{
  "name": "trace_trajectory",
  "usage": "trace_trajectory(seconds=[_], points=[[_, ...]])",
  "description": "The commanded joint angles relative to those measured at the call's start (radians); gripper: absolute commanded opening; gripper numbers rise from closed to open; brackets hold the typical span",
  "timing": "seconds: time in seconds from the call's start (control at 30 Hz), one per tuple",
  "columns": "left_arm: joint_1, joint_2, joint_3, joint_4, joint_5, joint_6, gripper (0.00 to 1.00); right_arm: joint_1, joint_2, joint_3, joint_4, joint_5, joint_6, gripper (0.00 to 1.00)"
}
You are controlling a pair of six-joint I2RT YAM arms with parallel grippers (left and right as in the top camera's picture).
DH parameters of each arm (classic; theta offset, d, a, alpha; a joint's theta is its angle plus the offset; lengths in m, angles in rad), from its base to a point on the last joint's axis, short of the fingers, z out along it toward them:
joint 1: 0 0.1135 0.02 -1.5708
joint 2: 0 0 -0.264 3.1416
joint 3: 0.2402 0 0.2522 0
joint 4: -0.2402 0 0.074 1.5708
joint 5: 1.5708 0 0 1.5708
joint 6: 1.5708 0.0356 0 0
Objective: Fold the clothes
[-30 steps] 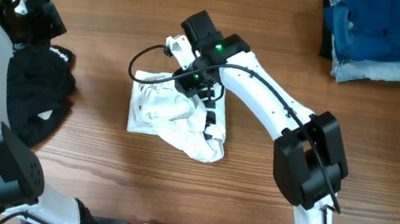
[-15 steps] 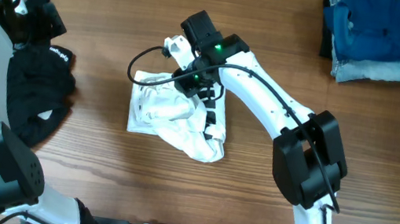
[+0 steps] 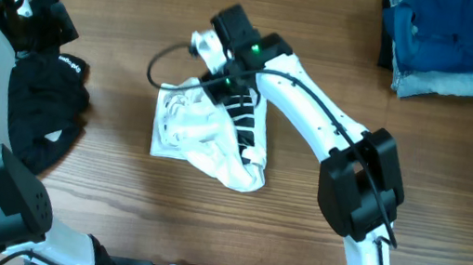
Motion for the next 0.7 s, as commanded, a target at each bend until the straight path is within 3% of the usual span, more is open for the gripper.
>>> trace_trajectory(seconds=[0.0,0.2,0.23,0.27,0.3,0.33,0.43,0.53,0.67], points=[[0.003,0.013,0.010,0.008,0.012,-0.008,1.00,-0.003,-0.002,0.090,0.108,-0.016,0.125,0.04],[0.003,0.013,0.010,0.006,0.014,-0.008,1.00,-0.005,0.062,0.090,0.264,-0.012,0.195,0.04],[0.003,0.013,0.010,0.000,0.021,-0.008,1.00,-0.005,0.072,0.090,0.264,-0.002,0.203,0.09],[0.003,0.013,0.010,-0.014,0.028,-0.008,1.00,-0.006,0.073,0.090,0.254,0.011,0.218,0.47],[0.002,0.013,0.010,-0.034,0.035,-0.007,1.00,-0.009,0.068,0.090,0.248,0.010,0.219,0.78],[0.001,0.013,0.010,-0.058,0.048,-0.004,1.00,-0.016,0.056,0.090,0.243,0.010,0.223,0.90],[-0.021,0.013,0.010,-0.128,0.080,0.007,0.96,-0.051,-0.003,0.090,0.201,0.010,0.251,0.99],[-0.090,0.013,0.010,-0.214,0.187,0.092,0.90,-0.111,-0.092,0.090,0.092,0.010,0.274,0.99],[-0.249,0.013,-0.002,-0.294,0.201,0.184,0.84,-0.208,-0.154,0.090,-0.074,0.008,0.268,1.00]])
